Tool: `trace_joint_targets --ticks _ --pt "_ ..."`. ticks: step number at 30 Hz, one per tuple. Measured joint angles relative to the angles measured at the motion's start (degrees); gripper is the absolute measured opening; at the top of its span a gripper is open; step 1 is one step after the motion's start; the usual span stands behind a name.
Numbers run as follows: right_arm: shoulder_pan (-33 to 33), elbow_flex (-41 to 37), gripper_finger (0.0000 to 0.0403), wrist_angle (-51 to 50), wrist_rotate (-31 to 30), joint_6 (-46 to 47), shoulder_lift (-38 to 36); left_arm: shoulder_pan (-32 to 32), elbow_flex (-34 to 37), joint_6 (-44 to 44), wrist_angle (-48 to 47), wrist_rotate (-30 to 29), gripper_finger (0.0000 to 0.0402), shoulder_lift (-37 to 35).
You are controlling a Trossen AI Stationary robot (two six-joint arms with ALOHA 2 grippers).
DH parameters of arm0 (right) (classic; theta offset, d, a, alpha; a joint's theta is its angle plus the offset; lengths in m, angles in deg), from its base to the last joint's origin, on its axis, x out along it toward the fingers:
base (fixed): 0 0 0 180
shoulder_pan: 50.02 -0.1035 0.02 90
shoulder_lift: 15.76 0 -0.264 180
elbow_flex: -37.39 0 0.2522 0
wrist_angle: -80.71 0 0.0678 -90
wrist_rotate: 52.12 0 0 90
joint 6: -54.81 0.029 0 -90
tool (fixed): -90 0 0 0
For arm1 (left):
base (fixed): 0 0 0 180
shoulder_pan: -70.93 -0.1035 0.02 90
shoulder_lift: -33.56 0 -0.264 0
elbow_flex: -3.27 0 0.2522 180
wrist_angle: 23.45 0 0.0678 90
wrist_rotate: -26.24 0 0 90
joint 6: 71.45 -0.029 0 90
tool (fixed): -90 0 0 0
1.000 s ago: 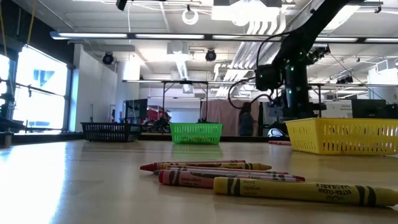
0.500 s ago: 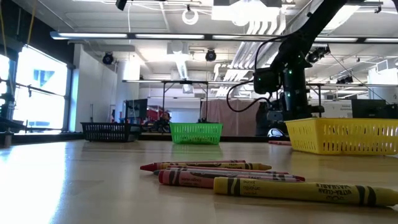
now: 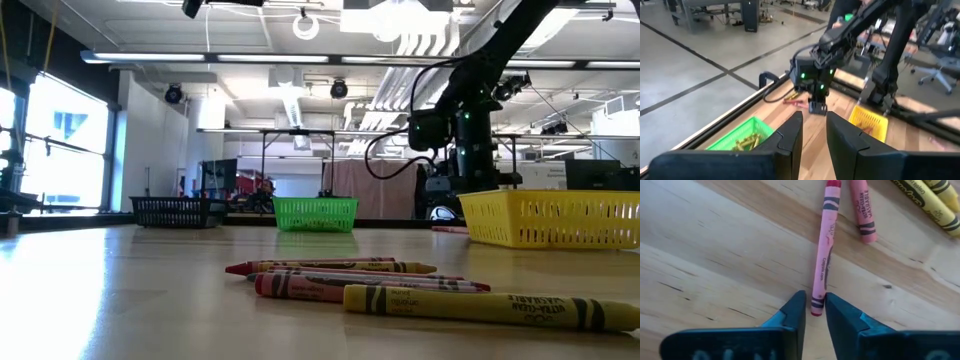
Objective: Sort crayons
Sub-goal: Put the red crayon into the yellow basket
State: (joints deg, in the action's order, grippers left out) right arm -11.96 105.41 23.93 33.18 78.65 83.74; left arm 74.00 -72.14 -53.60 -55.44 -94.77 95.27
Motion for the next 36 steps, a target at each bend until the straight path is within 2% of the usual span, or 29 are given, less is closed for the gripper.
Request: trace_joint_targets --ticks 10,14,17,23,28,32,36 --pt "-0.1 0.1 0.0011 -0.9 1.3 3.3 0.0 0.1 0.0 -4.4 -1.5 0.0 0.0072 -0.6" --pt "-0.1 0.0 0.0009 -2.9 2.1 4.4 -1.3 0.1 0.0 -6.6 -1.1 -3.3 0.0072 -1.4" --pt "-0.4 -0.4 0.0012 -6.2 4.6 4.7 -4.1 0.1 0.0 -7.3 -1.1 -5.5 0.0072 -1.9" --pt "-1.8 -0.2 0.0008 -6.4 7.9 9.0 -14.2 0.0 0.0 -9.6 -1.5 -5.7 0.0072 -2.0" --pt "-9.1 -0.1 0.0008 -6.6 12.2 15.1 -23.6 -0.7 0.0 -10.2 -1.6 -5.7 0.0072 -2.0" --pt "-19.0 -0.1 0.0008 -8.4 17.2 19.5 -29.4 -2.1 0.0 -13.5 -1.6 -5.7 0.0072 -2.0" --pt "-30.1 -0.1 0.0008 -12.8 17.4 27.7 -33.0 -4.0 0.0 -19.3 -1.6 -5.7 0.0072 -2.0"
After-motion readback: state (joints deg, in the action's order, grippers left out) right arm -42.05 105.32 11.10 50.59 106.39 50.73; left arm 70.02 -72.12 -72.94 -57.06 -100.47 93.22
